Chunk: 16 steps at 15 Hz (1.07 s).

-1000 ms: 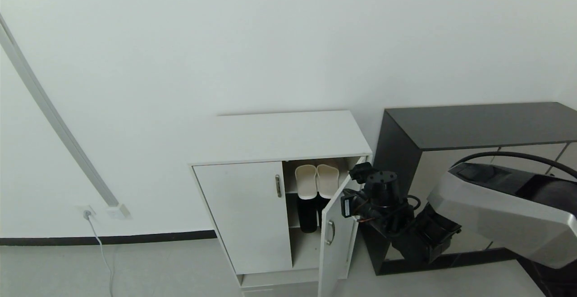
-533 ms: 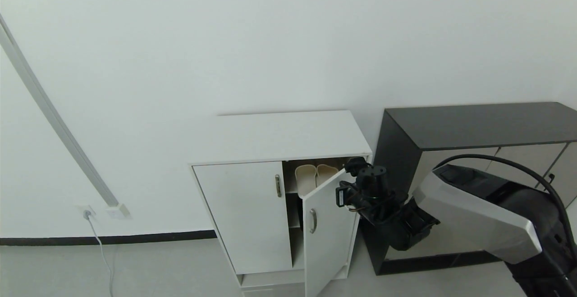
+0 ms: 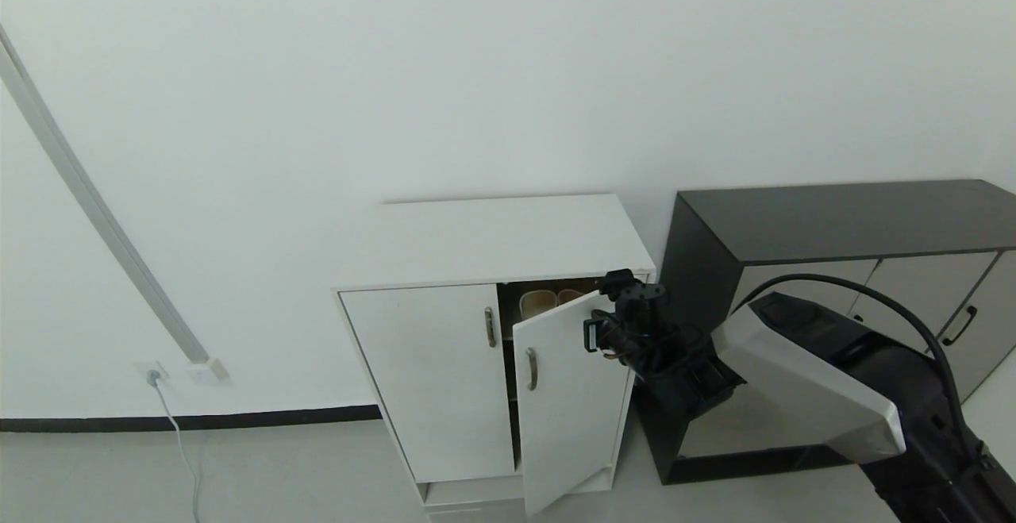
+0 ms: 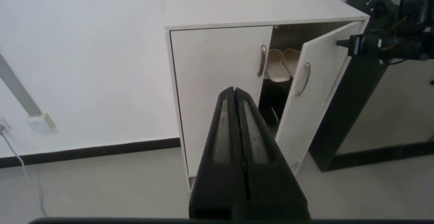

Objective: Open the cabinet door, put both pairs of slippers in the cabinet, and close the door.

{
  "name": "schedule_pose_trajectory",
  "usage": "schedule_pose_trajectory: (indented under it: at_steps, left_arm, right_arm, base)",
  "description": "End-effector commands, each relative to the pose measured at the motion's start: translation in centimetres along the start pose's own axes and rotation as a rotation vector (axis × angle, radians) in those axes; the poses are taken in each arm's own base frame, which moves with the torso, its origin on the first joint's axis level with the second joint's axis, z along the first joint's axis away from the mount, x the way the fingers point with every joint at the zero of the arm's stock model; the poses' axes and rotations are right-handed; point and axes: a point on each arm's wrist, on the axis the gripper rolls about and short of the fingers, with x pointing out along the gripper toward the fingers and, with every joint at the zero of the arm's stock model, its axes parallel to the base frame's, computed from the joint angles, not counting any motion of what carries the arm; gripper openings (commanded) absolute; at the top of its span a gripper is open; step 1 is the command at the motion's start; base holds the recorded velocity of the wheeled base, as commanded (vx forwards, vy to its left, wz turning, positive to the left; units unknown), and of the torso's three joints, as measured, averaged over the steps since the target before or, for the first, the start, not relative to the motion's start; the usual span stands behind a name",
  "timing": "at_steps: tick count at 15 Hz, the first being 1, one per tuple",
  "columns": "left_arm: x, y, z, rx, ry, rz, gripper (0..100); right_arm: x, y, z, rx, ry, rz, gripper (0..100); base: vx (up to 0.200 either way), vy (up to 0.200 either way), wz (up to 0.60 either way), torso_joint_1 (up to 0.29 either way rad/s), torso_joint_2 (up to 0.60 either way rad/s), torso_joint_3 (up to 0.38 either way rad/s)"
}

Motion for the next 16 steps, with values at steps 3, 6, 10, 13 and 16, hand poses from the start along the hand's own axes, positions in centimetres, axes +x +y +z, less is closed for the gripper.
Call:
schedule_pose_trajectory:
  at_steps: [3,6,10,13,16]
  left_arm:
    - [0.0,0.0,0.0,0.0,0.001,0.0,0]
    - [0.0,0.0,0.0,-0.002,0.0,0.0,0]
    - [0.0,0.0,0.0,-0.002,0.001,0.0,0]
    - [0.0,0.0,0.0,-0.002,0.0,0.0,0]
    - [0.0,0.0,0.0,-0.002,0.0,0.0,0]
  right_arm:
    - [0.9,-1.0,0.0,0.006,-0.007,-0.02,0]
    - [1.6,-1.1,0.2,0.012,-0.033,-0.024,0]
    - [2.5,-1.1,0.2,0.017,-0.06,-0.024,0]
    - [2.8,-1.0,0.5,0.019,-0.065,-0.025,0]
    - [2.9,-1.0,0.7,0.02,-0.069,-0.024,0]
  base:
    - [0.0,0.0,0.0,0.0,0.0,0.0]
    - [0.0,0.0,0.0,0.0,0.0,0.0]
    - [0.0,0.0,0.0,0.0,0.0,0.0]
    - [0.0,0.0,0.0,0.0,0.0,0.0]
    - [0.0,0.0,0.0,0.0,0.0,0.0]
